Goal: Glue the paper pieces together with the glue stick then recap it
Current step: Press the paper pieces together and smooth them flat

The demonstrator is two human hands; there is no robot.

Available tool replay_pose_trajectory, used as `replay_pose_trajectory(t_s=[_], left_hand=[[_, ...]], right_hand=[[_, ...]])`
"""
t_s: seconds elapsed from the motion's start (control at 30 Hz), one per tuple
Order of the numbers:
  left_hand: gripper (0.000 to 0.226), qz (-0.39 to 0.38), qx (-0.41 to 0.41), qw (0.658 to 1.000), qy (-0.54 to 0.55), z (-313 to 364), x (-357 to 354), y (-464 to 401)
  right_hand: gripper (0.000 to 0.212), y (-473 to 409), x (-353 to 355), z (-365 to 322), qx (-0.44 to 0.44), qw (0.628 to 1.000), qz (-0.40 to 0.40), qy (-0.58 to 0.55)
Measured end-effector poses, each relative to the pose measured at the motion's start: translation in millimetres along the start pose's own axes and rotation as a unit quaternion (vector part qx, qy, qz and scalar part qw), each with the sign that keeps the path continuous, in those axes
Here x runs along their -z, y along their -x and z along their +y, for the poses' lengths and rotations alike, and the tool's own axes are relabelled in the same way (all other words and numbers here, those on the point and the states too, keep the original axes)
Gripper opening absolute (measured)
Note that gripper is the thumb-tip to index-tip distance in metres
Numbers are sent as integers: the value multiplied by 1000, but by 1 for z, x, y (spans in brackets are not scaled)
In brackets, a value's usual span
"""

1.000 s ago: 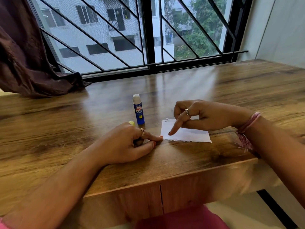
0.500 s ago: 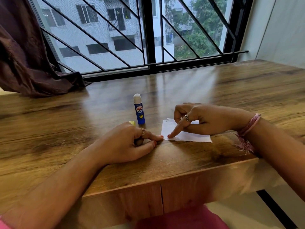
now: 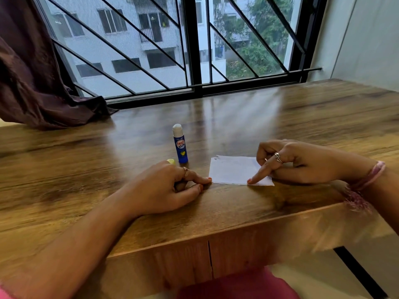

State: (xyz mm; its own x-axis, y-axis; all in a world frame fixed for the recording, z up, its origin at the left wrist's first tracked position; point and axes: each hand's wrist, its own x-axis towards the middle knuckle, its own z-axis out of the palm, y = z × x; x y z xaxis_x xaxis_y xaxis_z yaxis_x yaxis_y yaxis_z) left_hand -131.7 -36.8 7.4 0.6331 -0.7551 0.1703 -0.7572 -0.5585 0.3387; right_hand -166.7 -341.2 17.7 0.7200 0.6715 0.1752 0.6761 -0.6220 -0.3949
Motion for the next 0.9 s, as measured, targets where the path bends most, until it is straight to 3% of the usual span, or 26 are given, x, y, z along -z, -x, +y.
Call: replay_pose_trajectory(t_s=[0.47, 0.57, 0.67, 0.9], left_hand=[[26, 7, 1, 1000, 3, 0, -1, 1], [25, 12, -3, 1000, 5, 1, -1, 2], [22, 24, -9, 1000, -1, 1, -2, 2], [30, 21, -9, 1000, -20, 1, -2, 2]], right_hand=[[37, 41, 2, 3, -36, 998, 34, -31], [21, 42, 0, 4, -70, 986, 117, -99], [21, 38, 2, 8, -126, 960, 190, -161], [21, 18, -10, 7, -187, 964, 186, -45]])
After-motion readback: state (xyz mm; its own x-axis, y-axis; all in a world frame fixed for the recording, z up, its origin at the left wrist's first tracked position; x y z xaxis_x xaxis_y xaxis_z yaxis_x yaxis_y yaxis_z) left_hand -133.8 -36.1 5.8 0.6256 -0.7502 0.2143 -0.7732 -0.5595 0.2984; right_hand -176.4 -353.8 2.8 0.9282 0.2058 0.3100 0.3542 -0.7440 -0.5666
